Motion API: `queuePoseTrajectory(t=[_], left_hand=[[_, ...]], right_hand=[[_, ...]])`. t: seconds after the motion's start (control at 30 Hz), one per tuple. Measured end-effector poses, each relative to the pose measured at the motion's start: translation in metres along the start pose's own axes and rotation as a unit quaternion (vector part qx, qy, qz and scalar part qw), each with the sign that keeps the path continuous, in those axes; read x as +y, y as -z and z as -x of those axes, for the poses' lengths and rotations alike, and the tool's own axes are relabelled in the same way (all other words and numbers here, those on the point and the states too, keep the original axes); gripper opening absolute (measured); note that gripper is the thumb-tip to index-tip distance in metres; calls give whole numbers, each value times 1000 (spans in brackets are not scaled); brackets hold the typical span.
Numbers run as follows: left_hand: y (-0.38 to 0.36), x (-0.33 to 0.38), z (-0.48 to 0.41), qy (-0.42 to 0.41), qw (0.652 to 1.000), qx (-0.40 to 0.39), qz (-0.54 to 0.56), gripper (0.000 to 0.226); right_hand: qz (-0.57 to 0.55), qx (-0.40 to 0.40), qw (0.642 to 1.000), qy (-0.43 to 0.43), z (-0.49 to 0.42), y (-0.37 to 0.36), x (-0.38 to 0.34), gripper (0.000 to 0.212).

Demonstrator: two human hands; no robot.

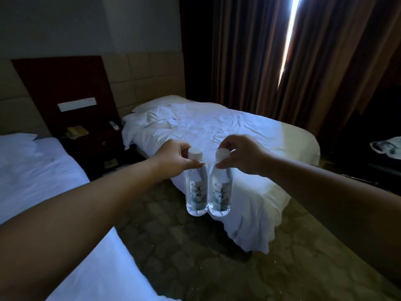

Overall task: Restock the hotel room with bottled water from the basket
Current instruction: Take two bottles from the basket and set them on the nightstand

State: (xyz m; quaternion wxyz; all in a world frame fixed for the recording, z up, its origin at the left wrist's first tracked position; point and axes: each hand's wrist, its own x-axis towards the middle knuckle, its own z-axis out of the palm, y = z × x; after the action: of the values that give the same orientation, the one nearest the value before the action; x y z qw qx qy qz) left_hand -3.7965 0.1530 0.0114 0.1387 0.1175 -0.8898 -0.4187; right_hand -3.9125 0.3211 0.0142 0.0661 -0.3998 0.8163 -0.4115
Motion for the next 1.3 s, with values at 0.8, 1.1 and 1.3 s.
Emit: queuePoseTrajectory(t=[0.8,1.1,1.3], left_hand=[[-28,-36,-151,164,964,200,-58,32],[-24,-63,-187,184,958,211,-68,24],[14,-103,-218,181,961,193,-83,23]], right_hand=[[-14,-208,963,172,-238,-4,92,34],[6,-242,954,180,-288,-16,99,35],[-6,-258,946,196,-337,-51,89,37]])
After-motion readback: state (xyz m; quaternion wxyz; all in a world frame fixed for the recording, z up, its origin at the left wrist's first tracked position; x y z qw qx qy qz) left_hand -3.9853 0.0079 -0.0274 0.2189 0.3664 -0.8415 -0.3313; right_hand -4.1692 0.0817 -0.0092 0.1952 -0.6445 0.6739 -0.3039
